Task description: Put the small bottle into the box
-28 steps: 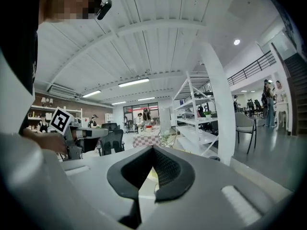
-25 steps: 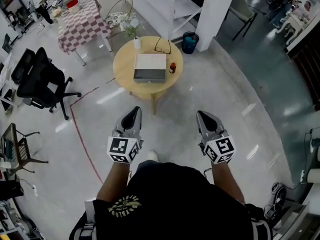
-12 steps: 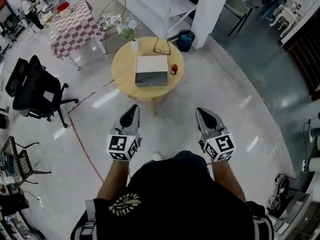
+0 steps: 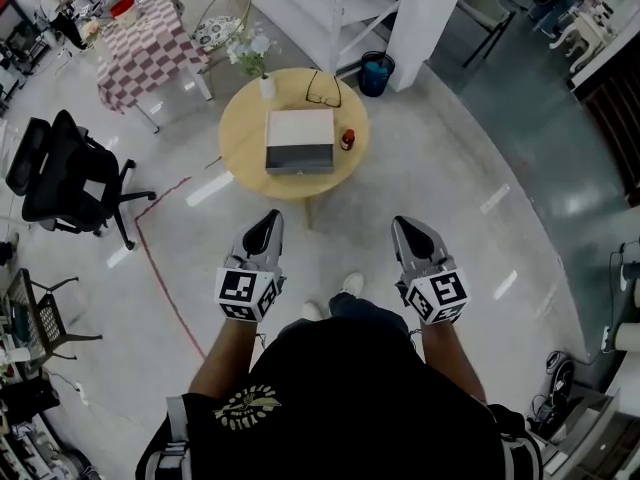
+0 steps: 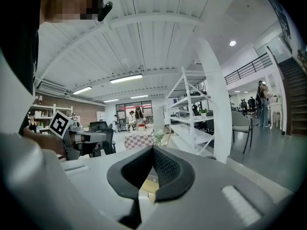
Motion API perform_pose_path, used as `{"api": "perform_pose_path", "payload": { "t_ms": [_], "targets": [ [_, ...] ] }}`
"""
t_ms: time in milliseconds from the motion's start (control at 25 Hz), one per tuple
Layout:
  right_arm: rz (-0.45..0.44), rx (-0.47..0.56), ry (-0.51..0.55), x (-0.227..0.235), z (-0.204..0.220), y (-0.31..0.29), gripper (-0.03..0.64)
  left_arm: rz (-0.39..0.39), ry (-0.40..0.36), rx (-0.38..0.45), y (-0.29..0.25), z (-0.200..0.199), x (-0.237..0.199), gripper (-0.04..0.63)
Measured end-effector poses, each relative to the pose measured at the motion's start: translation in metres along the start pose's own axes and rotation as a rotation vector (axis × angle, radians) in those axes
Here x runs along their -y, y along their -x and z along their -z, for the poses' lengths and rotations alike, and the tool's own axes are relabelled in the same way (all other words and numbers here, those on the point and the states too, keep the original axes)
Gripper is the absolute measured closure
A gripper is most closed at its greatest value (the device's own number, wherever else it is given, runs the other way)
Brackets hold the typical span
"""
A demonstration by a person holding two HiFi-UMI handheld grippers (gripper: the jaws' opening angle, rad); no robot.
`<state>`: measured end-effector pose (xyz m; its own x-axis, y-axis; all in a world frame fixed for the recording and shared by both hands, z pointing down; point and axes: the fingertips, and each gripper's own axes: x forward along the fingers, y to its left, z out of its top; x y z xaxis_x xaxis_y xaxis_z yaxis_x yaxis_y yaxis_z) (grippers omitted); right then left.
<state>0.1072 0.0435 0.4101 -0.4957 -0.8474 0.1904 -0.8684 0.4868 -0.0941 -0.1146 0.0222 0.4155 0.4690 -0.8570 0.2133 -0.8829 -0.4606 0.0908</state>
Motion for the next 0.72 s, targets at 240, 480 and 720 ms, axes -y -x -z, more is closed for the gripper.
{"api": "perform_pose_path", "payload": {
  "t_ms": [240, 480, 720],
  "targets": [
    [-0.020, 0.000, -0.008, 0.029, 0.000, -0.018, 0.609, -0.007, 0.024, -0.021, -0.039, 0.001, 0.005, 0.595],
    [-0.039, 0.014, -0.017, 0.070, -0.005, -0.031, 0.609, -0.026, 0.020, -0.026, -0.076, -0.007, 0.015, 0.595],
    [-0.078, 0.044, -0.026, 0.107, -0.020, -0.042, 0.609, -0.048, 0.002, -0.014, -0.110, -0.029, 0.030, 0.595]
  ]
}}
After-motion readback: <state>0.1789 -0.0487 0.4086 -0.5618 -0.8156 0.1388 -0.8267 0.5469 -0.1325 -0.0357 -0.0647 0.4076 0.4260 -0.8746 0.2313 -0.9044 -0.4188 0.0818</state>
